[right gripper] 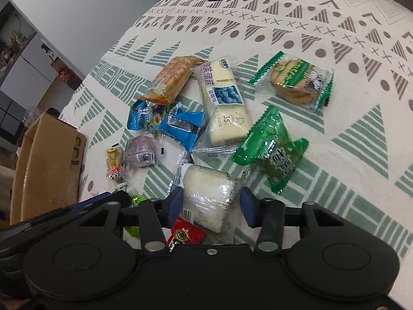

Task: Organize snacks
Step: 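Move left gripper to green lime packet while right gripper approaches white bread packet, then close left gripper on green packet while right gripper closes on white bread packet, then carry green packet in left gripper while right gripper carries bread packet to box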

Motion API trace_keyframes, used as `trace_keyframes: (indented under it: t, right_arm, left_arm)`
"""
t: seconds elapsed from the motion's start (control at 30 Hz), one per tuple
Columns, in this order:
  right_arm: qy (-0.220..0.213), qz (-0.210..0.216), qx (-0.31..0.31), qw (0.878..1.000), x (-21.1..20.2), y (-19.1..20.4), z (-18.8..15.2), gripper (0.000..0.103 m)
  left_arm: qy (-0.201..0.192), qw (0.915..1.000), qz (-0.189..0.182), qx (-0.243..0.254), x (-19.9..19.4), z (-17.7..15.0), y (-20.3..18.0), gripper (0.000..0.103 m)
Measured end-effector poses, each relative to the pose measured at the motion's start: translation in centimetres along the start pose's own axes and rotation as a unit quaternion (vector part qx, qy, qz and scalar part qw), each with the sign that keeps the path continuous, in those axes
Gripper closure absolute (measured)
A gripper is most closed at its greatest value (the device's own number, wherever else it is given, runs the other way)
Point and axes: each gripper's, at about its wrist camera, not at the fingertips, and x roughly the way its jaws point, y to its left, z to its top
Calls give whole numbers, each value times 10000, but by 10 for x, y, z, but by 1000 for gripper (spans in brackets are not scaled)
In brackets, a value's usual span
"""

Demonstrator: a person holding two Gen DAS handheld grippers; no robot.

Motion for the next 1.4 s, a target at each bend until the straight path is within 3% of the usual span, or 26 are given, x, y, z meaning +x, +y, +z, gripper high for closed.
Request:
trace_keyframes:
  t: [0.13,0.33,0.47,0.5,0.6,0.63,0.7,1.07,1.23,1.4]
  right_arm:
    - [-130,-65,5,9999,-13,1,-5,59]
    - [-262,-113,-15,9996,-32,3,-15,59]
    - [-315,-162,44,9994,-38,1,-18,59]
    - [-329,-182,60,9993,-39,0,-19,59]
    - [-325,-238,116,9991,-39,-2,-19,59]
    - [-312,-251,147,9991,-37,-3,-18,59]
    - [-295,-254,187,9991,-35,-5,-17,59]
    - [-191,-228,267,9992,-17,-13,-8,59]
    - [-151,-214,240,9994,-11,-12,-4,60]
    - [-222,-113,219,9995,-15,-10,-3,60]
  left_arm:
    - [-111,9999,-94,-36,-16,-2,0,103]
    - [-203,9997,-140,-50,-29,-7,1,103]
    - [-176,9998,33,80,-28,-9,-4,96]
    - [-154,9998,7,96,-27,-10,-4,88]
    - [-117,9999,83,-39,-19,-11,-4,49]
    - [-175,9998,115,-69,-18,-11,-4,42]
    - [-235,9997,102,-24,-14,-10,-7,39]
    - [-62,9999,147,65,20,-8,-10,41]
    - [-35,9998,133,164,23,-8,-8,60]
    - [-101,9998,33,137,12,-4,-5,73]
